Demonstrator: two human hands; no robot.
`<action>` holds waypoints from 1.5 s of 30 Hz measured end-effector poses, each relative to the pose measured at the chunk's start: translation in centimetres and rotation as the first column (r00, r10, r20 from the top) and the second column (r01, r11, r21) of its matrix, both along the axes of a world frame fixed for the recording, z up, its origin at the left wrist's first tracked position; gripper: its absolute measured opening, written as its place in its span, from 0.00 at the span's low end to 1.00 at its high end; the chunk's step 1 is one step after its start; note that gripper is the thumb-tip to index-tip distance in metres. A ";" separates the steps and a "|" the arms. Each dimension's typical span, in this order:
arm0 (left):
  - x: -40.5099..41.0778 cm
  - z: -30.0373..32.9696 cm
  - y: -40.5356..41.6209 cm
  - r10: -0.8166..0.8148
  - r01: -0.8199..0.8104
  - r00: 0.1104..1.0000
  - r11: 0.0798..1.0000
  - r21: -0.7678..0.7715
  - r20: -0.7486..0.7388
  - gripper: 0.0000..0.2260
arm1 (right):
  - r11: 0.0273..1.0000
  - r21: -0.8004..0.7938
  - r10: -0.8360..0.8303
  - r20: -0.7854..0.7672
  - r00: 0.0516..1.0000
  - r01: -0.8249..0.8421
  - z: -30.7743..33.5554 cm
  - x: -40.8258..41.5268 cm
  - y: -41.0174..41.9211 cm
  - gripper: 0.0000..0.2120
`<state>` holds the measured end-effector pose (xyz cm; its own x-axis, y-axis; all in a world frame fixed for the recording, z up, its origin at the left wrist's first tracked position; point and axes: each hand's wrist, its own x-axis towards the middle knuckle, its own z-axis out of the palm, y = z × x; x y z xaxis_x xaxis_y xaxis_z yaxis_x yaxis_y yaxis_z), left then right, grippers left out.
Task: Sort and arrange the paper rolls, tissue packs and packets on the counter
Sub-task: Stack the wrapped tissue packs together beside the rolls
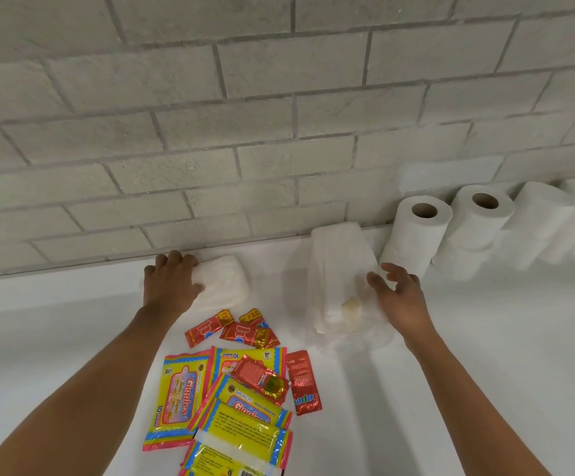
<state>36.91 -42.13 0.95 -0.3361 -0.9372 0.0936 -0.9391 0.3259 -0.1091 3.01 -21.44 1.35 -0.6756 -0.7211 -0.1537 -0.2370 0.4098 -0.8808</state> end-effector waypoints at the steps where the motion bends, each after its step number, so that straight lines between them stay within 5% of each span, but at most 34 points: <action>1: 0.1 0.1 0.2 0.004 -0.004 1.000 1.000 0.000 -0.004 0.23 | 1.000 -0.002 -0.001 0.001 1.000 0.001 0.1 0.2 0.2 0.23; 8: 0.9 1.1 3.2 0.030 -0.030 0.999 1.000 0.006 -0.039 0.15 | 0.998 -0.053 0.013 -0.071 0.997 -0.016 1.3 2.0 2.1 0.21; 15: -0.1 4.5 7.0 -0.113 0.127 0.957 0.991 0.039 -0.266 0.19 | 0.987 -0.150 0.031 -0.199 0.980 -0.061 3.3 3.9 4.4 0.13; 20: -2.9 8.0 10.9 -0.371 0.323 0.867 0.927 -0.193 -0.333 0.17 | 0.962 -0.248 0.147 0.132 0.980 -0.111 5.7 4.6 5.0 0.09; 24: -5.6 9.9 14.0 -0.556 0.428 0.753 0.820 -0.379 -0.352 0.20 | 0.940 -0.207 0.339 0.504 0.795 -0.270 7.5 4.9 5.5 0.19; 27: -8.2 10.4 16.2 -0.670 0.502 0.651 0.733 -0.459 -0.357 0.24 | 0.893 -0.310 0.443 0.736 0.512 -0.327 7.8 4.4 6.0 0.25; 29: -9.6 10.2 17.2 -0.716 0.536 0.595 0.692 -0.484 -0.364 0.27 | 0.877 -0.378 0.470 0.802 0.367 -0.297 7.9 3.8 6.3 0.26; 32: -11.1 9.7 18.1 -0.730 0.553 0.565 0.680 -0.481 -0.383 0.28 | 0.855 -0.427 0.507 0.808 0.301 -0.293 7.6 2.5 6.6 0.24; 35: -12.1 9.3 18.4 -0.715 0.552 0.577 0.698 -0.456 -0.395 0.31 | 0.841 -0.448 0.530 0.793 0.300 -0.303 7.3 1.0 6.4 0.23; 45: -10.4 5.8 17.4 -0.419 0.326 0.761 0.907 -0.267 -0.496 0.26 | 0.904 -0.335 0.427 0.692 0.582 -0.264 8.6 -4.0 0.9 0.17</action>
<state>26.50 -24.68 6.78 -0.5088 -0.7052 0.4938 -0.6692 0.6848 0.2885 -0.97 -20.57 9.97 -0.0841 -0.9423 -0.3240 0.4312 0.2587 -0.8644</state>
